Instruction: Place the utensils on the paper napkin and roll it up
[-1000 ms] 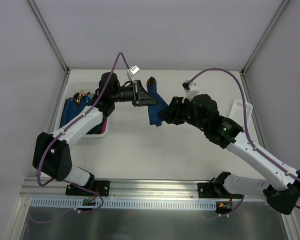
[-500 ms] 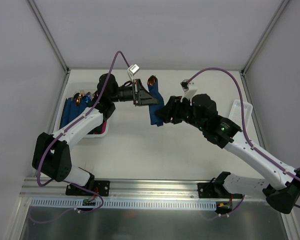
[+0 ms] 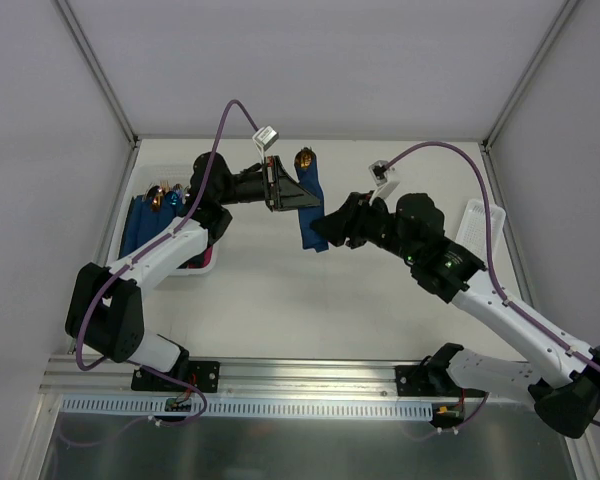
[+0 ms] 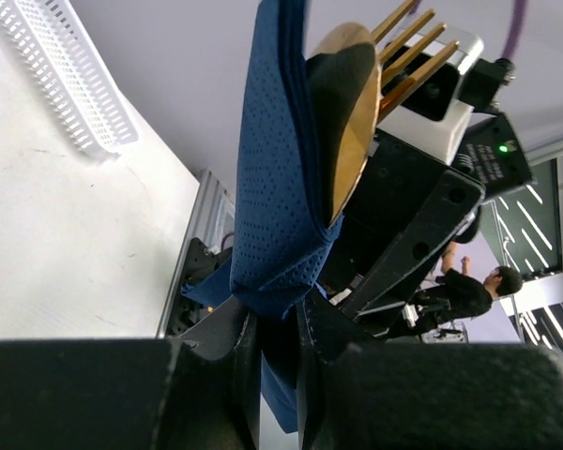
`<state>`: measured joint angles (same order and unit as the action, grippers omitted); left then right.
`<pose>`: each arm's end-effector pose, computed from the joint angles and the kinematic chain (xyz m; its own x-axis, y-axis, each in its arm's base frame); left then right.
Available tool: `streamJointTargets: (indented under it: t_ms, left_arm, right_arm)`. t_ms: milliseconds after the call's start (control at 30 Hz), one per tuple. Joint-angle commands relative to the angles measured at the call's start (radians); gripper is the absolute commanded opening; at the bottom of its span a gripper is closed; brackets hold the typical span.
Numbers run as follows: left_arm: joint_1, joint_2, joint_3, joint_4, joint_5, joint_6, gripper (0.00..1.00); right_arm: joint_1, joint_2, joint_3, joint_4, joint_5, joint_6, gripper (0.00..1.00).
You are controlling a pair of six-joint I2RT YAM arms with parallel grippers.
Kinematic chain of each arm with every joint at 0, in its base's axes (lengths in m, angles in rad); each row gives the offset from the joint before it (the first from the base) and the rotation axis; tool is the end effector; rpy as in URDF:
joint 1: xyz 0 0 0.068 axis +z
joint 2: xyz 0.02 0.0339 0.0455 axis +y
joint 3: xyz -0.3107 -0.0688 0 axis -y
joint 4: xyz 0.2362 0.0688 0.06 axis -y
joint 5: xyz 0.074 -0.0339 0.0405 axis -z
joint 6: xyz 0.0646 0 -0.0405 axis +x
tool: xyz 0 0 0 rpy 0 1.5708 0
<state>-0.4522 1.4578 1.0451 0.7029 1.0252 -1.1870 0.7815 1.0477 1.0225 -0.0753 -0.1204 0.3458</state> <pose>0.2713 -0.1932 0.4132 -0.7970 -0.1478 -0.5856 0.5994 -0.0752 -0.7969 0.1648 0.1745 0.4228 -0.3328 0.1438 -0.9320 -0.7135 0.6078 0.3486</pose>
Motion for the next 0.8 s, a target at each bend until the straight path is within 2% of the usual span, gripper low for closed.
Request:
streamJointTargets:
  t_ms: [0,233,367,533,767]
  left_arm:
    - [-0.013,-0.011,-0.002,0.178,0.042,-0.089,0.0]
    - [-0.013,-0.005,-0.011,0.202,0.039,-0.111,0.0]
    - [-0.014,-0.002,-0.008,0.21,0.039,-0.111,0.0]
    - [-0.016,0.001,-0.007,0.218,0.038,-0.115,0.0]
    - [-0.023,0.003,-0.007,0.245,0.039,-0.131,0.0]
  right_arm:
    - [-0.039,-0.035,-0.062,0.118,-0.094,0.058,0.51]
    - [-0.09,-0.08,-0.169,0.351,-0.217,0.142,0.41]
    - [-0.093,-0.074,-0.177,0.388,-0.254,0.159,0.39]
    - [-0.093,-0.061,-0.179,0.393,-0.269,0.17,0.39]
    - [-0.094,-0.049,-0.177,0.393,-0.275,0.174,0.49]
